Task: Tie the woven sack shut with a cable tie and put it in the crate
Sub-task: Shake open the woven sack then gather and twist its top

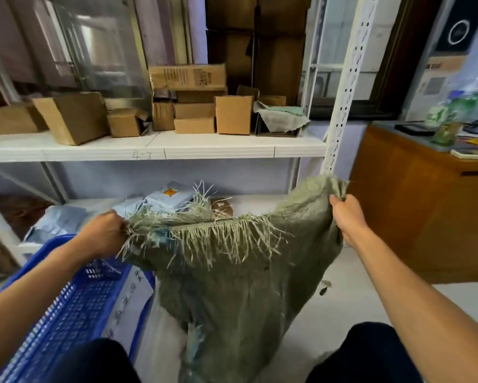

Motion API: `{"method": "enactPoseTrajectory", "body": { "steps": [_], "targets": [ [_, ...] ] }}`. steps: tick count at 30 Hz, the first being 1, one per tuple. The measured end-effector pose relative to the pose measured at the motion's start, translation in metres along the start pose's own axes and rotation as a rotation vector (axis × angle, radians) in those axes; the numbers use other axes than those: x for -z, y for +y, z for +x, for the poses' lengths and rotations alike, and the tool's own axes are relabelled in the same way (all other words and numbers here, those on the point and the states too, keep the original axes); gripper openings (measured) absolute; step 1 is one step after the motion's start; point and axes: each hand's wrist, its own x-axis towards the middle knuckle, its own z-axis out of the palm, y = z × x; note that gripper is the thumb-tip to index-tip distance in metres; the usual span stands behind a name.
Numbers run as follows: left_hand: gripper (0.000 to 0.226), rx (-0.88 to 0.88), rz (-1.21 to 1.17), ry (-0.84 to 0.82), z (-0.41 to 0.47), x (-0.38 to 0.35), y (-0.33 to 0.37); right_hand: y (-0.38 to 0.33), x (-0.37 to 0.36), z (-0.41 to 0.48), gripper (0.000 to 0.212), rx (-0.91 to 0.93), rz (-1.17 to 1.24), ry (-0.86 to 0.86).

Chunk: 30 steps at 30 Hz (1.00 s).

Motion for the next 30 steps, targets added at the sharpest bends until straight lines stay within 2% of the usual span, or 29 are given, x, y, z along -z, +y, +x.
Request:
{"method": "enactPoseTrajectory", "body": {
  "steps": [3,5,9,12,15,16,17,19,23,27,30],
  "targets": [
    [0.027,0.024,0.099,0.062,0.009,-0.003,-0.006,0.002,-0.003,-0.003,0.029,0.047,-0.001,0.02],
    [0.029,0.068,0.147,0.077,0.008,0.0,-0.008,0.003,-0.003,-0.001,0.025,0.11,-0.087,0.052],
    [0.027,0.126,0.209,0.122,0.002,0.012,0.002,-0.005,0.0,-0.002,0.036,0.264,-0.422,0.213],
    [0.024,0.179,0.169,0.139,-0.001,0.015,0.016,-0.018,-0.002,-0.008,0.037,0.269,-0.447,0.219],
    [0.006,0.257,-0.002,0.069,-0.001,0.019,0.021,-0.017,-0.006,-0.008,0.027,0.241,-0.331,0.188],
    [0.007,0.303,-0.091,0.043,0.001,0.019,0.019,-0.016,-0.007,-0.006,0.025,0.249,-0.323,0.182],
    [0.018,0.35,-0.19,0.039,0.003,0.017,0.015,-0.015,-0.009,-0.004,0.024,0.261,-0.339,0.18],
    [0.029,0.388,-0.349,0.085,0.009,0.01,0.006,-0.018,-0.011,-0.007,0.025,0.257,-0.385,0.199],
    [0.03,0.419,-0.683,0.047,0.012,0.004,0.003,-0.026,-0.016,-0.015,0.029,0.224,-0.453,0.179],
    [0.034,0.447,-0.701,0.177,0.013,0.001,0.0,-0.015,-0.024,-0.014,0.035,0.224,-0.518,0.051],
    [0.022,0.407,-0.556,0.243,0.008,-0.007,0.0,-0.009,-0.026,-0.015,0.037,0.204,-0.623,0.02]
  ]
}}
